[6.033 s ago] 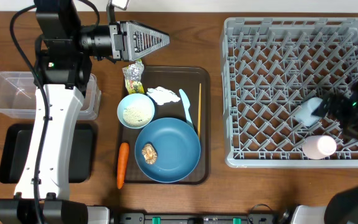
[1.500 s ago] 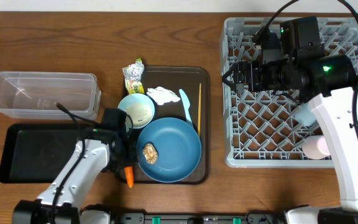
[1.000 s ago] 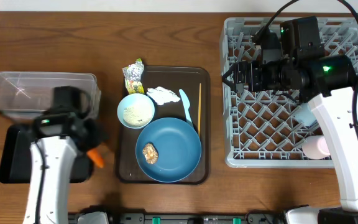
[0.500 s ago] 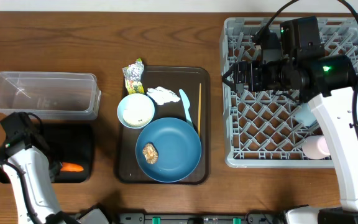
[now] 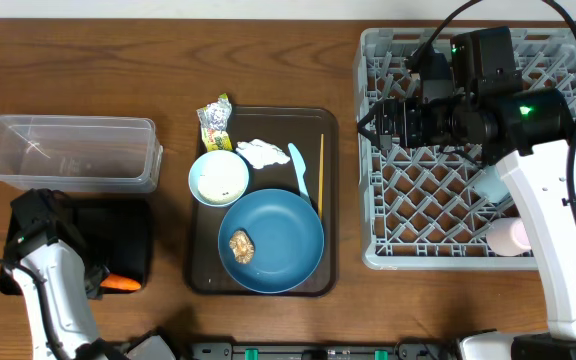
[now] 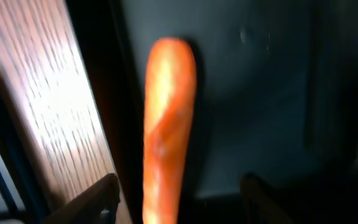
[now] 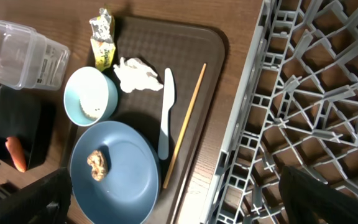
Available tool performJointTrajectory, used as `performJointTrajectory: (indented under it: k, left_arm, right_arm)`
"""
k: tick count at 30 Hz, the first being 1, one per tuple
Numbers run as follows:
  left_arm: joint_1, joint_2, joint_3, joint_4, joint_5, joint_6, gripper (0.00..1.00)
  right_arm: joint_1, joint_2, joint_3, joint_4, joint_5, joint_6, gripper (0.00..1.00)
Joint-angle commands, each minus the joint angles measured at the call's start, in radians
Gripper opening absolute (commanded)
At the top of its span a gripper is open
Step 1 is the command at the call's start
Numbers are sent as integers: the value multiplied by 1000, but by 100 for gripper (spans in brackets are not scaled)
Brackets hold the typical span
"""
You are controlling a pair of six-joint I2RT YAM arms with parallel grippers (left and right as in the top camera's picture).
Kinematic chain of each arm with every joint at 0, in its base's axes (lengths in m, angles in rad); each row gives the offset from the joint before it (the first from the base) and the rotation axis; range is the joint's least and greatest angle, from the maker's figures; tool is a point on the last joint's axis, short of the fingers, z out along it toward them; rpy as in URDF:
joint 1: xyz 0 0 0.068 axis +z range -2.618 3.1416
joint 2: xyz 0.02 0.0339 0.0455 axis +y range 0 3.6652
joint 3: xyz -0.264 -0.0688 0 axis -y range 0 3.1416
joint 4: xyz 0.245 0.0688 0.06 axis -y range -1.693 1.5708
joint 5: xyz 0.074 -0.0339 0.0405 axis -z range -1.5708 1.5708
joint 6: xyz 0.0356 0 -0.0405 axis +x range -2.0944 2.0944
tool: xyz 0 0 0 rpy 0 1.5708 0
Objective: Sort waste into correct bins and load items into the dishwasher rack
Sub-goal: 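Drop the carrot onto the black tray with the left gripper, then grasp the snack wrapper on the tray with the left gripper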
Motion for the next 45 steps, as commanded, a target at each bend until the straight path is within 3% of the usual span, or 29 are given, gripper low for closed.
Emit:
performJointTrajectory:
  k: [1,8,13,18,22,32,40,45]
  left_arm:
    - [0,-55,77,-12,151,121,67]
    - [-146,-132,209,5,391,487,67]
    - [-384,-100,240,109,391,637,67]
    - [-571,50,250,330,362,658,67]
    - [-646,231,325,418,354,695,66]
    - [-716,595,428,810,302,703,67]
    - [-717,727,428,951,237,702,67]
    - [-717,740,428,956,192,702,48]
  right_arm:
    - [3,1,0,0,3,-5,99]
    - [3,1,0,16,3,-5,99]
    - [3,1,0,17,3,-5,99]
    - [3,1,0,18,3,-5,99]
    - [3,1,0,15,2,8,99]
    - [3,1,0,14,3,8,99]
    - [4,1,0,14,3,8,99]
    - [3,1,0,13,3,8,99]
